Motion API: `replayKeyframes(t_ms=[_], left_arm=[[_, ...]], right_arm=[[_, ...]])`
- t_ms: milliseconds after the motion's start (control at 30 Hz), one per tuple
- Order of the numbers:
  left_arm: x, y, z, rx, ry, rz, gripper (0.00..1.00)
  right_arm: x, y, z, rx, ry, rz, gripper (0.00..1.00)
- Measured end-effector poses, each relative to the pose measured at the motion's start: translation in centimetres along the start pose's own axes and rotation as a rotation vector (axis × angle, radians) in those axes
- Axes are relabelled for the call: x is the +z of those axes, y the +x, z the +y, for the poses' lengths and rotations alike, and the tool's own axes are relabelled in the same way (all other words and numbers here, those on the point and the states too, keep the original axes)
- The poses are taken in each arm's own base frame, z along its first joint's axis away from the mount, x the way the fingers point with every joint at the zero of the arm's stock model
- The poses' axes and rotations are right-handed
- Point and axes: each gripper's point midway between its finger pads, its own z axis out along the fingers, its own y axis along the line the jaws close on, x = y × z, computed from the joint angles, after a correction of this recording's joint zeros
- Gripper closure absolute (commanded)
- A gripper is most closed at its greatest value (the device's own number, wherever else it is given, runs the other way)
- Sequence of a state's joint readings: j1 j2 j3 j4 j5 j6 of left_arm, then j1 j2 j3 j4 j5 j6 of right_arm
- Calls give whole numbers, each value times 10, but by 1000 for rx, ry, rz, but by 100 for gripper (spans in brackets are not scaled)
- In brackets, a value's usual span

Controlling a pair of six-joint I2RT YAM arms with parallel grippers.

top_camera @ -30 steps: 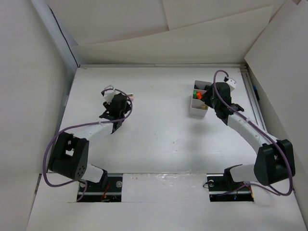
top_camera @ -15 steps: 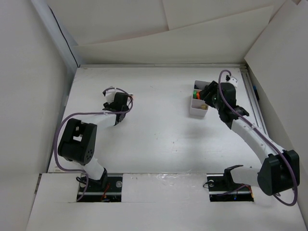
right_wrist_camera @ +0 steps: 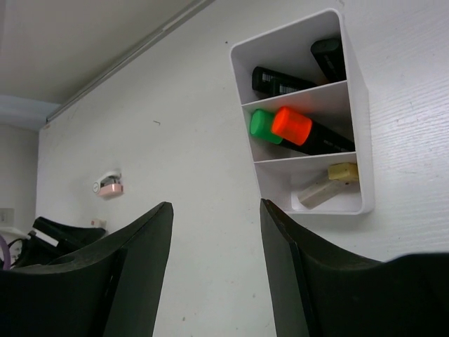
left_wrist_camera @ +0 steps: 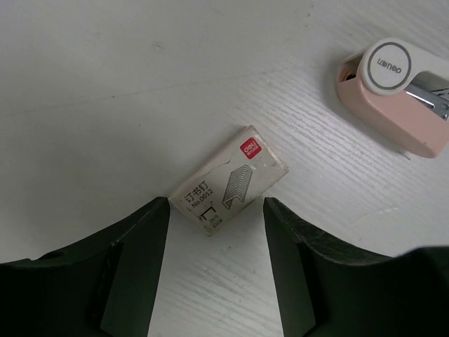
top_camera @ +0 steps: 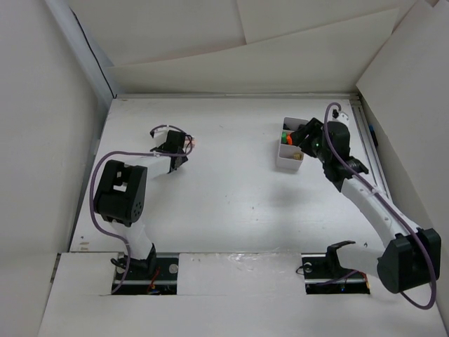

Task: Sort the stationery into containers
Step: Pick up the stationery from the center of the board.

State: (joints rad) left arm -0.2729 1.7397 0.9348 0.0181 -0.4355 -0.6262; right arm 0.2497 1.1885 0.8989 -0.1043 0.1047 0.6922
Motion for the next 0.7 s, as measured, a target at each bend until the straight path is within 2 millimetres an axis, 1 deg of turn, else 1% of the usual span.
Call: replayKeyframes(t_ms=[167, 700], left_arm=[[6, -4, -7, 9, -11, 11, 47], [12, -8, -5, 56, -103, 57, 46]], right_arm=[[-7, -6, 3, 7, -25, -11, 41], [-11, -7, -2, 23, -48, 4, 41]])
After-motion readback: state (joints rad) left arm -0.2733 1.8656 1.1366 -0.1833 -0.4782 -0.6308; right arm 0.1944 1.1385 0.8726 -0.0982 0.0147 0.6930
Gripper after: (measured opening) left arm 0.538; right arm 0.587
